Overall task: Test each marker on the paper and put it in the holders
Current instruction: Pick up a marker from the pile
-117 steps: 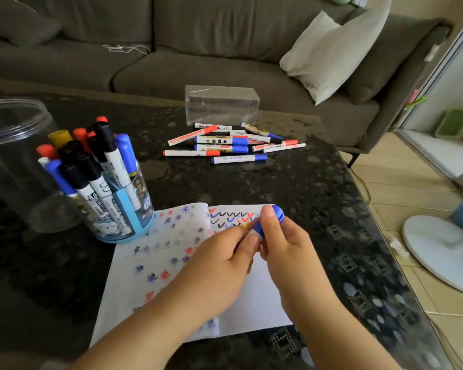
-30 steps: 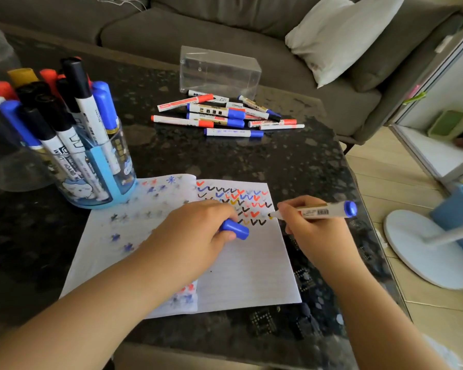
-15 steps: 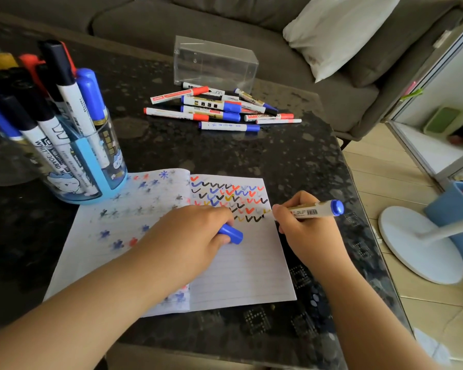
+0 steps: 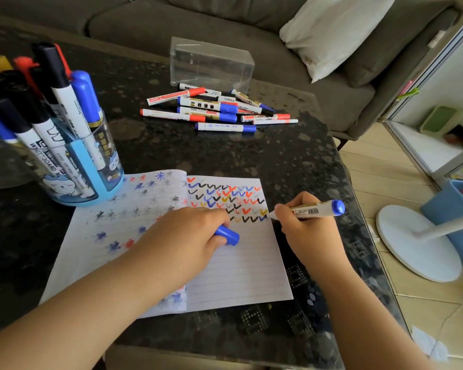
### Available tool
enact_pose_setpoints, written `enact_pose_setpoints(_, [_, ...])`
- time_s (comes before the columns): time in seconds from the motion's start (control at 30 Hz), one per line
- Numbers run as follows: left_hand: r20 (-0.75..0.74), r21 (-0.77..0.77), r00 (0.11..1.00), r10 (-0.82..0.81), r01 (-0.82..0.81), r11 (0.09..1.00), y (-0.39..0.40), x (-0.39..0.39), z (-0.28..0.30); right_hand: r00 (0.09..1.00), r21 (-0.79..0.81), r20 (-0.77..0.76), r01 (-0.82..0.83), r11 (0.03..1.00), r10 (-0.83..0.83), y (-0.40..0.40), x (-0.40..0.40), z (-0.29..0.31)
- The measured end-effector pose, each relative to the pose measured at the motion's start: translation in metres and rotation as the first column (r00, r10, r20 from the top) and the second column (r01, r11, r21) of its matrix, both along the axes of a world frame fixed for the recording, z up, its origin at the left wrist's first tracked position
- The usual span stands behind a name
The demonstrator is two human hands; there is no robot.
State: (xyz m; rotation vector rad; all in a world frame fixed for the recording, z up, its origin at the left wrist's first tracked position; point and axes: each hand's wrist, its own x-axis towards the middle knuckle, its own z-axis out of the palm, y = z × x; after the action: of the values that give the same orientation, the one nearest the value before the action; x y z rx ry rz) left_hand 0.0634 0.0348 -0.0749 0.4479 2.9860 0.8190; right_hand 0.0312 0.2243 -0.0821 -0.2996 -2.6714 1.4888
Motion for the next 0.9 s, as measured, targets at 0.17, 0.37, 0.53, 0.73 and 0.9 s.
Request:
enact_pose_setpoints(0.17, [0.044,0.325,0.99,0.135,-0.142,0.935,-0.004,-0.003,0.005,0.998,-0.339,-0.052,-0.056,0.939,0.041,-0.003,0.006,0.023])
enact_pose_setpoints(0.37, [0.379,0.695,0.923,0.072,-0.335,0.636,-0.002,-0.005,0.017,0.979,-0.555,-0.134,-0.202,0.807,0.153,-0.011,0.021,0.052])
enact_pose_setpoints(0.53, [0.413,0.774,0.911,0.013,-0.358,0.522,-0.001,0.0,0.022,0.985,-0.628,-0.147,-0.16,0.761,0.085,-0.014,0.023,0.055])
enact_pose_setpoints(0.73, [0.406,0.746,0.913,-0.045,-0.303,0.593,-0.001,0.005,0.027,0.97,-0.564,-0.15,-0.241,0.79,0.189,-0.02,0.024,0.05])
enact_pose_setpoints(0.9, [0.381,0.672,0.921,-0.075,-0.22,0.707,-0.004,0.005,0.027,0.973,-0.469,-0.151,-0.224,0.854,0.172,-0.027,0.023,0.054])
